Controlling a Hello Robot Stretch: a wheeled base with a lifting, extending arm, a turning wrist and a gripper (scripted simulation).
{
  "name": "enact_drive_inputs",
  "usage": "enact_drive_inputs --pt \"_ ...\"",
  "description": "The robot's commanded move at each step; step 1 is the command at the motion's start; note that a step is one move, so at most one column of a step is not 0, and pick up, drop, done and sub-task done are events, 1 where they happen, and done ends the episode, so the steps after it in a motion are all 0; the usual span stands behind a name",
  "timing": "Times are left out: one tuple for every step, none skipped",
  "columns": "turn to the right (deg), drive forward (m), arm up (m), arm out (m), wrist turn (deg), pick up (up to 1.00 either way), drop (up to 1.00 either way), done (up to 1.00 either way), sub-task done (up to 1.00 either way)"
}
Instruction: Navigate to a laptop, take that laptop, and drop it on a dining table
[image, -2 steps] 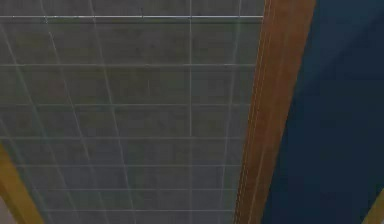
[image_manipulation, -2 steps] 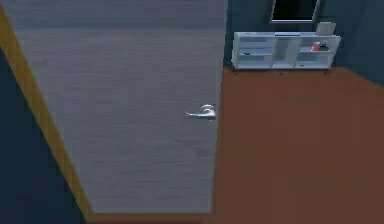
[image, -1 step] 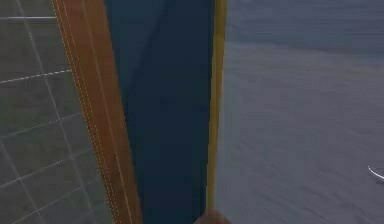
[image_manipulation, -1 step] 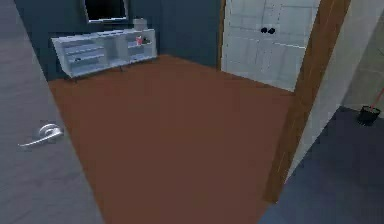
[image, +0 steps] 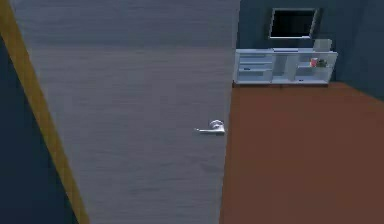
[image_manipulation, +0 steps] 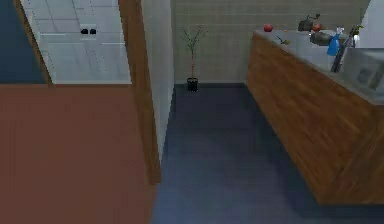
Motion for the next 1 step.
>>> enact_drive_inputs --pt "42.0 0.0 0.0 0.0 0.0 0.0 0.0 0.0 0.0"
